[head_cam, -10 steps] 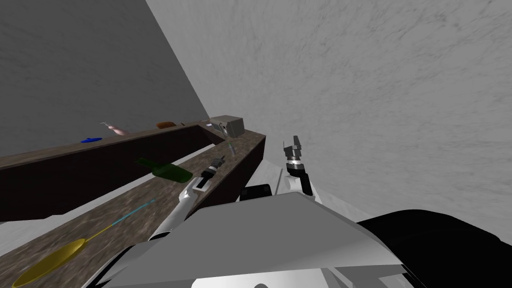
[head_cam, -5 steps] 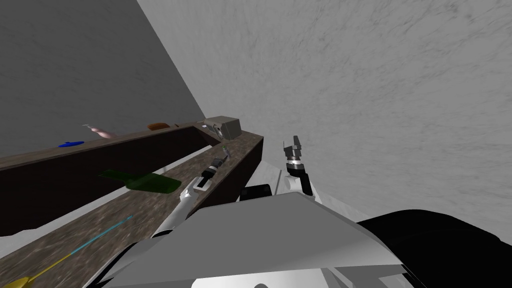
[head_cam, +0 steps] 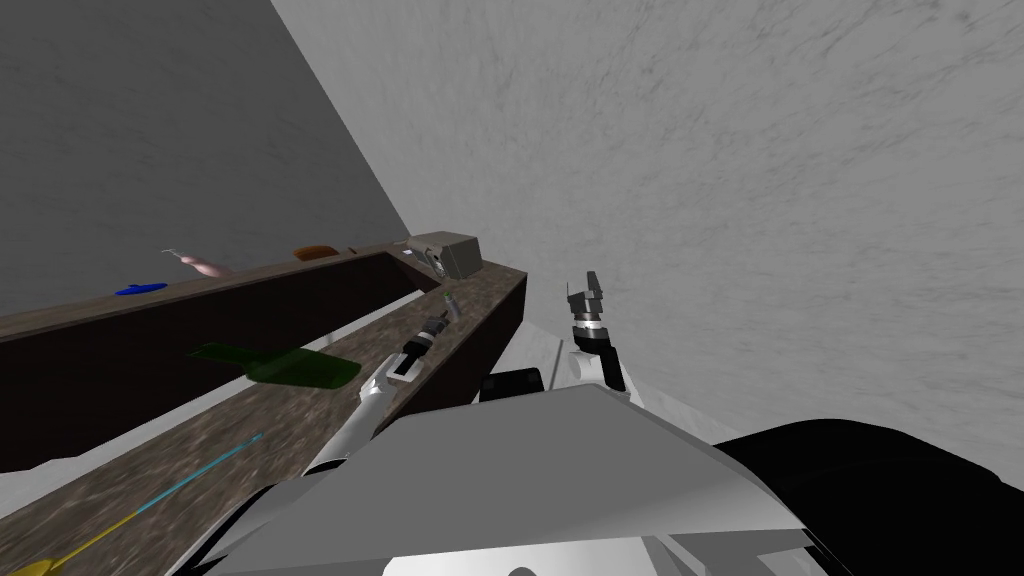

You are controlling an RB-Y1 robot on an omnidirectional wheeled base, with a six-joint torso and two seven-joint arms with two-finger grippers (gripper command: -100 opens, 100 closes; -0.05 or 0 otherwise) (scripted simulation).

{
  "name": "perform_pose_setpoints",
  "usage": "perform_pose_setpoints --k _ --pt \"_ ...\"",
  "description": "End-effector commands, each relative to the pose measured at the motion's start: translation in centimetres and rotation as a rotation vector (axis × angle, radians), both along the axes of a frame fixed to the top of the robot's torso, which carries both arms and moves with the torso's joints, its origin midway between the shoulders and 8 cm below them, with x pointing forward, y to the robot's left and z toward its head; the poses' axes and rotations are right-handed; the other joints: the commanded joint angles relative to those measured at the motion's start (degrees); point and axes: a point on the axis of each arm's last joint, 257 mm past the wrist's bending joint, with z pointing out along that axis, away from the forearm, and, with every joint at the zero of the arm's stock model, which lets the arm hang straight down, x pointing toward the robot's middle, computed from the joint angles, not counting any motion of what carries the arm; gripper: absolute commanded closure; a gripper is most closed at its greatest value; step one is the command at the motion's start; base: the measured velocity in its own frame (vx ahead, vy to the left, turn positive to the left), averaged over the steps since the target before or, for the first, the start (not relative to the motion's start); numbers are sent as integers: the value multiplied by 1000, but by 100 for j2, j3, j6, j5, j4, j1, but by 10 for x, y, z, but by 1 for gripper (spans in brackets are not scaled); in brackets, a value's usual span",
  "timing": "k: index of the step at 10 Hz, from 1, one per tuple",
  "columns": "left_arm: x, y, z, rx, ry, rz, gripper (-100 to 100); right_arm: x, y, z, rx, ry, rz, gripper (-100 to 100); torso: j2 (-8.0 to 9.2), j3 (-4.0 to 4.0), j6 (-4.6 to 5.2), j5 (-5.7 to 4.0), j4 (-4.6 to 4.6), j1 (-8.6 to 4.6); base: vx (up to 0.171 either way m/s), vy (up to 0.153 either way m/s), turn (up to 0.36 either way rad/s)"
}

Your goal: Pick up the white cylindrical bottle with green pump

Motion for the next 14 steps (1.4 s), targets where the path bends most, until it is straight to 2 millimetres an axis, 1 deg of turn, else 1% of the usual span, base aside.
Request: perform_pose_setpoints --k 1,2,3,4,6,9,10,12,14 --pt "0 0 0 0 0 0 100 0 0 0 0 0 0 0 0 0 0 0 0 0 0 0 0" --pt "0 0 0 0 0 0 100 0 0 0 0 0 0 0 0 0 0 0 0 0 0 0 0" --pt "0 0 0 0 0 0 0 0 0 0 0 0 0 0 0 0 0 0 0 0 0 0 0" --pt "3 10 -11 45 27 22 -100 0 0 0 0 0 0 0 0 0 0 0 0 0 -58 31 -82" --pt "6 23 -23 95 58 48 -100 0 0 0 0 0 0 0 32 18 0 3 6 16 -97 39 -86" --pt "6 47 -38 170 98 87 -100 0 0 0 0 0 0 0 29 17 0 2 6 9 -63 6 -60" --pt "5 53 -35 201 87 85 -100 0 0 0 0 0 0 0 18 11 0 -1 4 -7 37 -103 3" --pt "2 45 -25 224 51 59 -100 0 0 0 0 0 0 0 -36 -19 1 -10 -6 -44 141 -119 74" --pt "-2 35 -16 229 19 32 -100 0 0 0 0 0 0 0 -54 -31 -1 -6 -12 -21 125 -22 87"
